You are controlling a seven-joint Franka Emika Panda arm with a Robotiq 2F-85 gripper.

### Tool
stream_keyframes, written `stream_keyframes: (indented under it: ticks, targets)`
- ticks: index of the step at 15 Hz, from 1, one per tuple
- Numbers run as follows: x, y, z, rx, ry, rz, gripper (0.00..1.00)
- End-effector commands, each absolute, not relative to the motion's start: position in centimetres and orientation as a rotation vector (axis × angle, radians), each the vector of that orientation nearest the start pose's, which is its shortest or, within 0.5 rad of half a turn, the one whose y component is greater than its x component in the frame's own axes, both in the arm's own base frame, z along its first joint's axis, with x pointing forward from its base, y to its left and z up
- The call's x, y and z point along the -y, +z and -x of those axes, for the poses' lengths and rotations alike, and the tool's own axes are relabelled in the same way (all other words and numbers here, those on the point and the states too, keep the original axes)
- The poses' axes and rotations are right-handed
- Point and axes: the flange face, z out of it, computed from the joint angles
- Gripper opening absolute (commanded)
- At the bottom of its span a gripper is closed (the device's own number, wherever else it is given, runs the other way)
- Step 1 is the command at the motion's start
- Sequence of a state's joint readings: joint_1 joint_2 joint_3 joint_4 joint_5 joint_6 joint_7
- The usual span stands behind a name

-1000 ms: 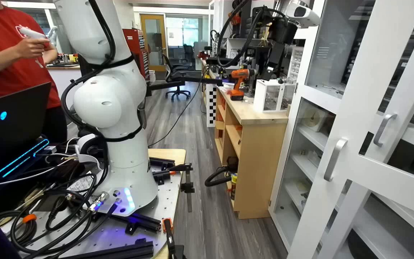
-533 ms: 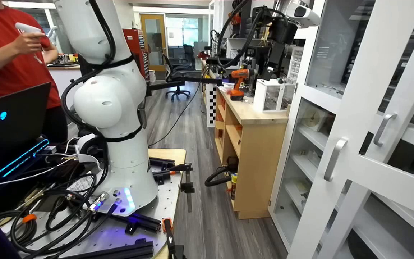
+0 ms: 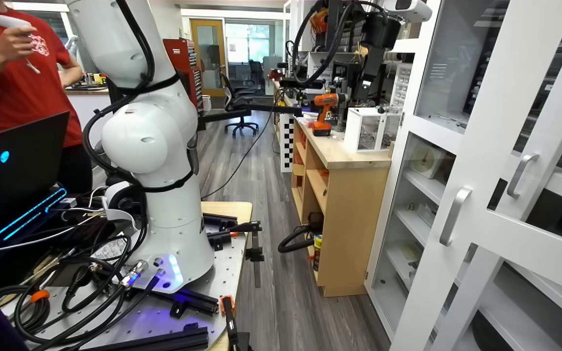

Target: Close the door of the cabinet

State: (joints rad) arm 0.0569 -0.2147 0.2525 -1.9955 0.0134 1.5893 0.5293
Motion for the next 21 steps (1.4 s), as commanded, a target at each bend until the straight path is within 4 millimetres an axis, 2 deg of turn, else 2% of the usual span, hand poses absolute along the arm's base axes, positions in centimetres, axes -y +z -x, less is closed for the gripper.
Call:
stream_keyframes:
  ticks: [1, 9, 11, 17, 21]
  targets:
    - [-14.4, 55.7, -43.2, -0.369, 0.177, 3.208, 1.00]
    - [-9.7, 56.6, -43.3, -0.395, 0.145, 3.096, 1.00]
    - [-8.9, 57.0, -42.7, -0.397, 0.139, 3.075, 1.00]
    - [-8.5, 59.4, -39.4, -0.350, 0.009, 3.081, 1.00]
    - [-7.1, 59.5, -38.4, -0.361, -0.055, 3.067, 1.00]
